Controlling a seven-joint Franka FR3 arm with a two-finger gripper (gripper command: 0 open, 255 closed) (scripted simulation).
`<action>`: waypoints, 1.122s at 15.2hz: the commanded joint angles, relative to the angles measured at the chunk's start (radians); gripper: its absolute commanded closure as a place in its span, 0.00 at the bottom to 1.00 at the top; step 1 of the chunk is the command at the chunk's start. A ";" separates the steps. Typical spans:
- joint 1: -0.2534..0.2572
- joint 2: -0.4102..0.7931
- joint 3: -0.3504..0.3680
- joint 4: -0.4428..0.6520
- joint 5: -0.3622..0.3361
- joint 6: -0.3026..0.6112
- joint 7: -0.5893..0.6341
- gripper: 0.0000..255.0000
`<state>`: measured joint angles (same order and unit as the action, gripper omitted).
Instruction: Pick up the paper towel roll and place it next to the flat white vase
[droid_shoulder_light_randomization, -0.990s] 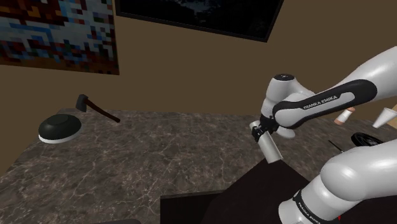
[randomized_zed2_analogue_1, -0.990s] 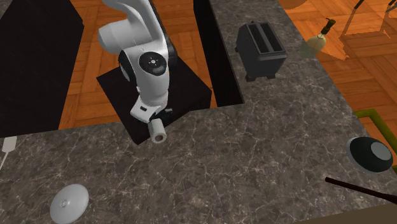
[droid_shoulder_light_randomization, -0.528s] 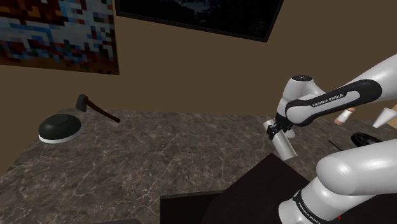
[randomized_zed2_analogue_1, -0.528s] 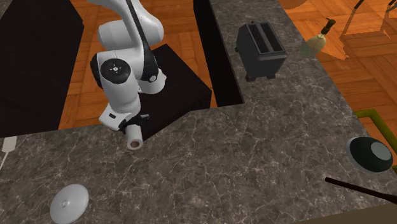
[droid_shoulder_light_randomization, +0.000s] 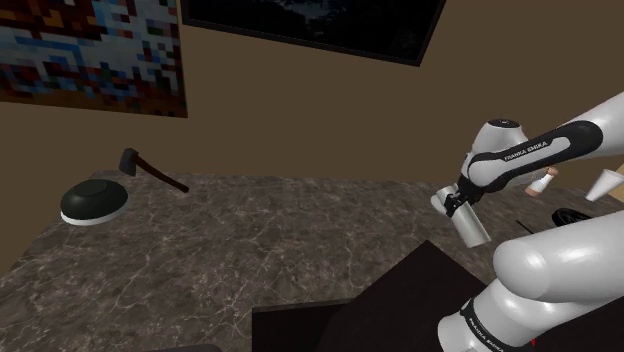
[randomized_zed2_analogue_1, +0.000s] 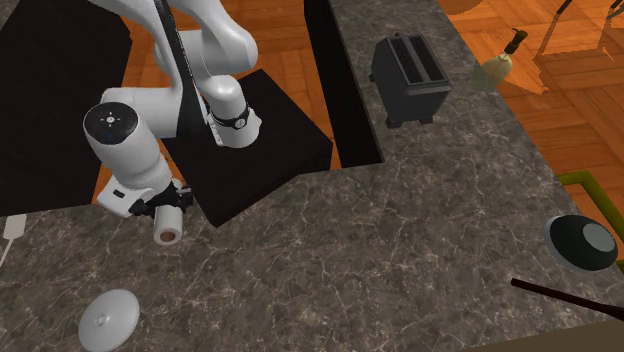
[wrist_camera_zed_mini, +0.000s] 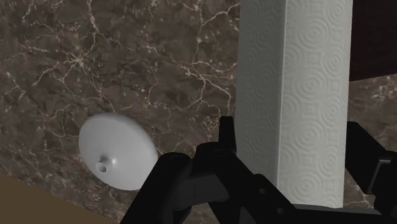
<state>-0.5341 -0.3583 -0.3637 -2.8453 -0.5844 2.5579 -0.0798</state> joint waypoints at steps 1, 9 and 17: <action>-0.024 0.037 -0.052 0.037 -0.006 0.019 -0.072 1.00; -0.041 0.214 -0.229 0.209 0.105 0.086 -0.363 1.00; -0.070 0.451 -0.322 0.434 0.446 0.109 -0.765 1.00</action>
<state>-0.5961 0.0541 -0.6823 -2.4450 -0.2019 2.6655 -0.7828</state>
